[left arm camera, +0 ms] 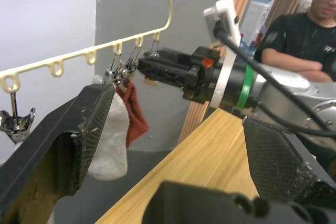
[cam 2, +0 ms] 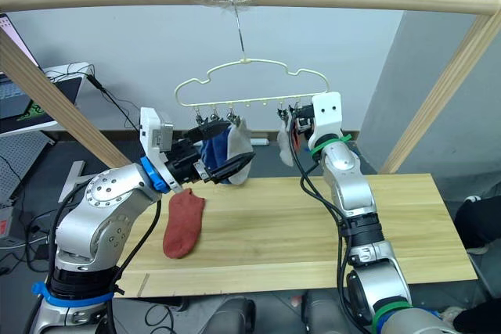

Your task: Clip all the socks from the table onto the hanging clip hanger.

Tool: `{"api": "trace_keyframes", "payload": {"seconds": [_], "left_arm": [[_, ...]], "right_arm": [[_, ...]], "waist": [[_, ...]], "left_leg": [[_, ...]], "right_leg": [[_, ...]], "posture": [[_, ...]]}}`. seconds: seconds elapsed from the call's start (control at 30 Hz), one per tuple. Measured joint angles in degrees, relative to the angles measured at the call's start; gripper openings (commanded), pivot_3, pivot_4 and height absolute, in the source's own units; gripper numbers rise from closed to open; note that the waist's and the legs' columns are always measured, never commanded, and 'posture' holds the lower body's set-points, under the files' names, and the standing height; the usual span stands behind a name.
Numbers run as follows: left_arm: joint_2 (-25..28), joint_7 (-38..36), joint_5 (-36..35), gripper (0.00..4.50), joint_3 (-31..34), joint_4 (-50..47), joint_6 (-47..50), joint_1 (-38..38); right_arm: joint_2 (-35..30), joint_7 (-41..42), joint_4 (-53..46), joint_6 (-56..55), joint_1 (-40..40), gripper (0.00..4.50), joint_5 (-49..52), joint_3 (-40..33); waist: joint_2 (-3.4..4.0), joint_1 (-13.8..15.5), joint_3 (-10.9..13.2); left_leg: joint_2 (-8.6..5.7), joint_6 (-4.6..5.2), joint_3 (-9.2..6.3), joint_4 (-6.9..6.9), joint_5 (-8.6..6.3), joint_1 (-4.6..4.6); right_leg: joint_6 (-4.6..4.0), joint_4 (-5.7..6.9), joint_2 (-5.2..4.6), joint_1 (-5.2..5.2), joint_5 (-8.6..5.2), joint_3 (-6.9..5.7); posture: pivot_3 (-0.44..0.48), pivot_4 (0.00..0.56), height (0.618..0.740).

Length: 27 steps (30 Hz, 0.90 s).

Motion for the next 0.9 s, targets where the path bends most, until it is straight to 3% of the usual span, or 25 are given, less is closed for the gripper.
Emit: {"api": "trace_keyframes", "payload": {"seconds": [0.5, 0.6, 0.73, 0.9], "left_arm": [[0.0, 0.5, -0.1, 4.50, 0.0, -0.4, 0.0, -0.7], [0.0, 0.6, -0.1, 4.50, 0.0, -0.5, 0.0, -0.7], [0.0, 0.6, -0.1, 4.50, 0.0, -0.6, 0.1, -0.7], [0.0, 0.7, -0.1, 4.50, 0.0, -0.6, 0.2, -0.5]], "right_arm": [[0.2, 0.4, 0.6, -0.6, -0.7, 1.78, 0.1, -0.9], [0.2, 0.4, 0.6, -0.6, -0.7, 1.20, 0.2, -0.9], [0.1, 0.5, 0.7, -0.8, -0.7, 0.03, 0.2, -1.0], [-0.3, 1.2, 0.7, -0.8, -0.7, 0.01, 0.2, -1.0]], "waist": [[0.00, 0.0, 0.0], [0.00, 0.0, 0.0], [0.00, 0.0, 0.0], [0.00, 0.0, 0.0]], "left_leg": [[0.00, 0.00, 0.01, 0.00, 0.00, 0.00], [0.00, 0.00, 0.01, 0.00, 0.00, 0.00], [0.00, 0.00, 0.01, 0.00, 0.00, 0.00], [0.00, 0.00, 0.01, 0.00, 0.00, 0.00]], "right_leg": [[0.00, 0.01, 0.00, 0.00, 0.00, 0.01], [0.00, 0.01, 0.00, 0.00, 0.00, 0.01], [0.00, 0.01, 0.00, 0.00, 0.00, 0.01], [0.00, 0.01, 0.00, 0.00, 0.00, 0.01]], "posture": [[0.073, 0.201, 0.740], [0.073, 0.201, 0.740], [0.072, 0.200, 0.740], [0.065, 0.198, 0.740]]}}
